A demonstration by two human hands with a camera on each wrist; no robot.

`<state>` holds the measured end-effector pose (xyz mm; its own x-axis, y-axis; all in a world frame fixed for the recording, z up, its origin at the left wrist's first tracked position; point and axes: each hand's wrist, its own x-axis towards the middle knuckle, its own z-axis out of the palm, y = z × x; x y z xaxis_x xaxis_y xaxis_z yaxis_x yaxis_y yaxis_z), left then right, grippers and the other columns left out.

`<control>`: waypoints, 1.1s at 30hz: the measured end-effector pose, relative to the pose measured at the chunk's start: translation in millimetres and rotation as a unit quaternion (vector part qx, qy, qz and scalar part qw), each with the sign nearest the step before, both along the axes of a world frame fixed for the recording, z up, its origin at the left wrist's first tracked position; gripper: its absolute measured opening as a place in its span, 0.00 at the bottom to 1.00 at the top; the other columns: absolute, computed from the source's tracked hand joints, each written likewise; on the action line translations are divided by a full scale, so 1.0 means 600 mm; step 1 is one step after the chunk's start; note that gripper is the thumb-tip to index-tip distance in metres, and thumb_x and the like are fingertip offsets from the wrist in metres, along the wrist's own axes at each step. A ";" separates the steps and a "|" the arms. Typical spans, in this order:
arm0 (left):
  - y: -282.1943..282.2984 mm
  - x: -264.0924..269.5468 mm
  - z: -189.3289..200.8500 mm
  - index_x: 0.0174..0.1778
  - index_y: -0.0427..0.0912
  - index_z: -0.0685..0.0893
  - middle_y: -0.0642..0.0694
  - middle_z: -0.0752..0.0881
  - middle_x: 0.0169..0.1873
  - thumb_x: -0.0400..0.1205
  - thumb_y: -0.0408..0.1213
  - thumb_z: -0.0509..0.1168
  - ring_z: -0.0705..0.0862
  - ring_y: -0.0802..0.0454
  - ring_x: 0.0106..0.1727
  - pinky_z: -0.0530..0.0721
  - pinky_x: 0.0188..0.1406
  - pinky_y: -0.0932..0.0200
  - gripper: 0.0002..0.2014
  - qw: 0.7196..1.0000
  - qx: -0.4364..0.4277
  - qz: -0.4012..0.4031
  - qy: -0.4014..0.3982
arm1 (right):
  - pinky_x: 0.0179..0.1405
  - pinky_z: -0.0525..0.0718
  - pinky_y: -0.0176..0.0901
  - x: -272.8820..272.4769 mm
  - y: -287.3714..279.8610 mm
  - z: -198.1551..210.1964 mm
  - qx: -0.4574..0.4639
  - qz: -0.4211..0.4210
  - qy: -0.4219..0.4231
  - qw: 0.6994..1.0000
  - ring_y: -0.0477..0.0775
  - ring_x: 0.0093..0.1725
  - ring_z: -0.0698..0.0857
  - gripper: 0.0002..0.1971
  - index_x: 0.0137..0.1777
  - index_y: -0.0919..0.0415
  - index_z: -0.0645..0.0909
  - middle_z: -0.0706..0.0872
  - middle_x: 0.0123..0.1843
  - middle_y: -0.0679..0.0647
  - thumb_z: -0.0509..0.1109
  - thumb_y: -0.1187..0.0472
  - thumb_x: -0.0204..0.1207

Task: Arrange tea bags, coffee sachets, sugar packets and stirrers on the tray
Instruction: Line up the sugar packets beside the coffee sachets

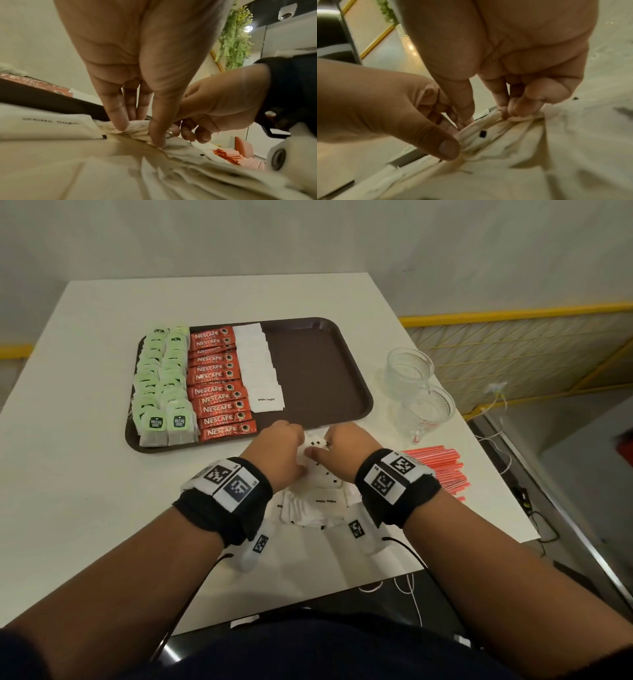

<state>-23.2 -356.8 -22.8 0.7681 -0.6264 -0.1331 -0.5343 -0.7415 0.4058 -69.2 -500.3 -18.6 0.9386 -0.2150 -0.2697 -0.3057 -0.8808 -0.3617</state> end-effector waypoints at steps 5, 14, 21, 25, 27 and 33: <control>0.010 -0.006 -0.004 0.52 0.43 0.85 0.47 0.82 0.52 0.71 0.37 0.80 0.82 0.49 0.50 0.79 0.45 0.59 0.16 0.996 -0.060 0.036 0.052 | 0.24 0.62 0.38 0.012 -0.003 -0.011 0.061 -0.053 -0.012 0.997 0.49 0.28 0.71 0.23 0.31 0.57 0.67 0.68 0.27 0.48 0.72 0.43 0.75; 0.036 0.001 0.002 0.49 0.44 0.86 0.49 0.88 0.48 0.79 0.32 0.68 0.88 0.52 0.45 0.89 0.47 0.53 0.05 0.966 -0.186 0.114 0.138 | 0.47 0.86 0.53 0.007 -0.010 -0.013 0.235 -0.106 -0.063 0.964 0.55 0.38 0.84 0.15 0.44 0.64 0.82 0.84 0.37 0.56 0.82 0.57 0.66; 0.039 0.005 0.015 0.57 0.41 0.82 0.49 0.84 0.49 0.85 0.47 0.65 0.83 0.53 0.50 0.84 0.49 0.55 0.13 0.935 -0.277 0.201 0.098 | 0.29 0.82 0.35 -0.010 -0.010 0.022 0.348 -0.100 -0.118 0.924 0.48 0.33 0.87 0.14 0.51 0.66 0.83 0.91 0.43 0.61 0.80 0.60 0.70; 0.042 0.000 0.031 0.66 0.46 0.79 0.46 0.86 0.61 0.84 0.59 0.63 0.87 0.50 0.58 0.89 0.55 0.48 0.23 0.870 -0.360 0.205 0.269 | 0.35 0.82 0.39 -0.019 -0.001 0.040 0.428 -0.112 -0.165 0.881 0.46 0.33 0.87 0.12 0.50 0.64 0.81 0.91 0.41 0.57 0.78 0.61 0.72; 0.044 -0.006 0.038 0.73 0.48 0.77 0.43 0.86 0.64 0.85 0.53 0.62 0.88 0.43 0.61 0.89 0.57 0.45 0.22 0.785 -0.421 0.167 0.423 | 0.36 0.82 0.41 -0.019 0.007 0.040 0.473 -0.125 -0.177 0.854 0.49 0.35 0.87 0.10 0.48 0.61 0.80 0.90 0.41 0.58 0.78 0.62 0.73; 0.062 -0.012 0.031 0.73 0.42 0.76 0.34 0.87 0.62 0.90 0.38 0.56 0.89 0.38 0.58 0.90 0.53 0.52 0.16 0.694 -0.501 0.153 0.495 | 0.34 0.80 0.34 -0.003 0.046 0.019 0.449 -0.152 -0.196 0.858 0.46 0.37 0.86 0.08 0.47 0.58 0.83 0.90 0.41 0.57 0.78 0.59 0.73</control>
<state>-30.4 -319.7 -4.4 0.7283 -0.6133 -0.3056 0.4930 0.1593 0.8553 -70.9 -472.6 -7.3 0.9323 -0.3371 -0.1310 -0.1715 -0.0929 -0.9808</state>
